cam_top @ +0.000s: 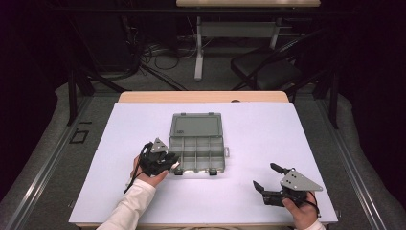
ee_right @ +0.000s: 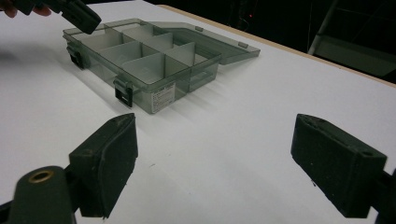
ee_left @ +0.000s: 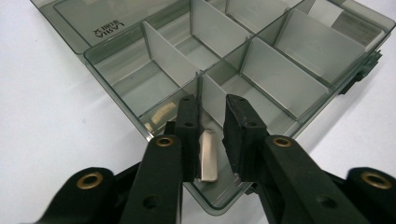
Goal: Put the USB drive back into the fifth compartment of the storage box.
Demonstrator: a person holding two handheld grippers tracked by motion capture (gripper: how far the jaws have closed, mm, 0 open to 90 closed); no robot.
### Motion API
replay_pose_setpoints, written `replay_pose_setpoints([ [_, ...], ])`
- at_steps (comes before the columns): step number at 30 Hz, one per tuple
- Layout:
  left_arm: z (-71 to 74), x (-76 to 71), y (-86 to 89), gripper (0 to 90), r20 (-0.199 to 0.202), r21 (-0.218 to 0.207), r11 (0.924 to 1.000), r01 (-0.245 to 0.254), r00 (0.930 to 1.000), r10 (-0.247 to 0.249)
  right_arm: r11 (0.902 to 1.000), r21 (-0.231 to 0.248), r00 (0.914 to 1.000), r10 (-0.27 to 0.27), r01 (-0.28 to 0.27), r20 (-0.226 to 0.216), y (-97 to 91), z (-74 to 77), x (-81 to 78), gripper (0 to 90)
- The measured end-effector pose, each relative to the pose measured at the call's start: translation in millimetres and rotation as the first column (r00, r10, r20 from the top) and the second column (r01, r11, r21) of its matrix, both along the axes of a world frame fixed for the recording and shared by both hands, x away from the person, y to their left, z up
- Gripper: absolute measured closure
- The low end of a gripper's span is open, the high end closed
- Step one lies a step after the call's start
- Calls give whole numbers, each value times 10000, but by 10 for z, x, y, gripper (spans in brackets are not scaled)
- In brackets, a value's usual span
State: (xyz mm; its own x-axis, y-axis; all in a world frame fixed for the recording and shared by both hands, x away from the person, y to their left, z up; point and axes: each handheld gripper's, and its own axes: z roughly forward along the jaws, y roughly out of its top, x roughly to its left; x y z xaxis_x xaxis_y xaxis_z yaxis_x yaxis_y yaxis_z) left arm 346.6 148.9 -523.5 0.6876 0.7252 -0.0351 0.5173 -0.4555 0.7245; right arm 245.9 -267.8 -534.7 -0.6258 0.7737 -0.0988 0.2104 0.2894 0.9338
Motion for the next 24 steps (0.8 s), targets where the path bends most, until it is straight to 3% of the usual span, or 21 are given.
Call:
replay_pose_setpoints([
  [13,51,-59,15,685,189,-267,9996,112,9998,-107,10000,-47,10000,46,-46,-28,8,-2,9,140],
  [24,81,-96,22,467,377,-575,9983,111,9992,-89,9999,-85,10000,68,-68,-19,17,-4,10,140],
])
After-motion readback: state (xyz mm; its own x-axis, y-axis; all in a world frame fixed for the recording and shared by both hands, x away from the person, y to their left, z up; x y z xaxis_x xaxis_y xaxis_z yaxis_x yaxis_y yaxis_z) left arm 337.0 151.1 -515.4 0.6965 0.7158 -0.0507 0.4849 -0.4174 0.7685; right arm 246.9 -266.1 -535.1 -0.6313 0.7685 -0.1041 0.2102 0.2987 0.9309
